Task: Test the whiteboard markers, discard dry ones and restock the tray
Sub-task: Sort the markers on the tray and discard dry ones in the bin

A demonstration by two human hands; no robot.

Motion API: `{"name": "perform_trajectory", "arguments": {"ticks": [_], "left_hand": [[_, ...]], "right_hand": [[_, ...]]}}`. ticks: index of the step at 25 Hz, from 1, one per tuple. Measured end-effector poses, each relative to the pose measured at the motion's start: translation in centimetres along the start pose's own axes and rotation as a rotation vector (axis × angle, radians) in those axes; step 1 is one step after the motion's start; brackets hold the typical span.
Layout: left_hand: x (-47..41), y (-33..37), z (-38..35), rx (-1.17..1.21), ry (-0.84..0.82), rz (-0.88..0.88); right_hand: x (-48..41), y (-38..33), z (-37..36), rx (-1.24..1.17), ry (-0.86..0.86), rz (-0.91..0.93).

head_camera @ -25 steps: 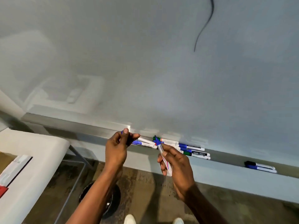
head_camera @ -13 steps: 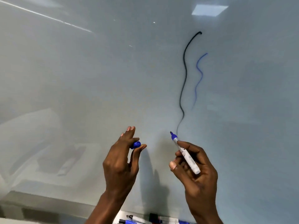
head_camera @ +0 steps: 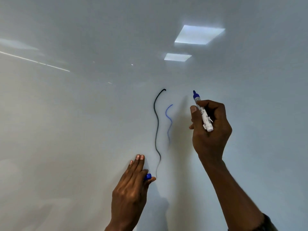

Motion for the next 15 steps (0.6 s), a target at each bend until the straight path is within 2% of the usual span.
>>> {"name": "perform_trajectory", "arguments": {"ticks": [7, 12, 15], "left_hand": [[-0.2, -0.3, -0.5, -0.005, 0.03, -0.021], [-0.4, -0.3, -0.6, -0.01, 0.02, -0.045], [-0.3, -0.4, -0.5, 0.001, 0.025, -0.036]], "right_hand": [[-2.4, 1.0, -0.3, 0.171, 0.041, 0.145], [-0.8, 0.5, 0.1, 0.25, -0.046, 0.233], [2.4, 1.1, 1.9, 0.292, -0.072, 0.221]]}}
Point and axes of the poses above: each hand's wrist, its own x-axis away from the middle knuckle, its own z-axis out of the back of the hand, y = z × x, the point moved 3 cm from there along -x, towards the middle knuckle, and after that the axes turned 1 degree about z, right-handed, at the moved point
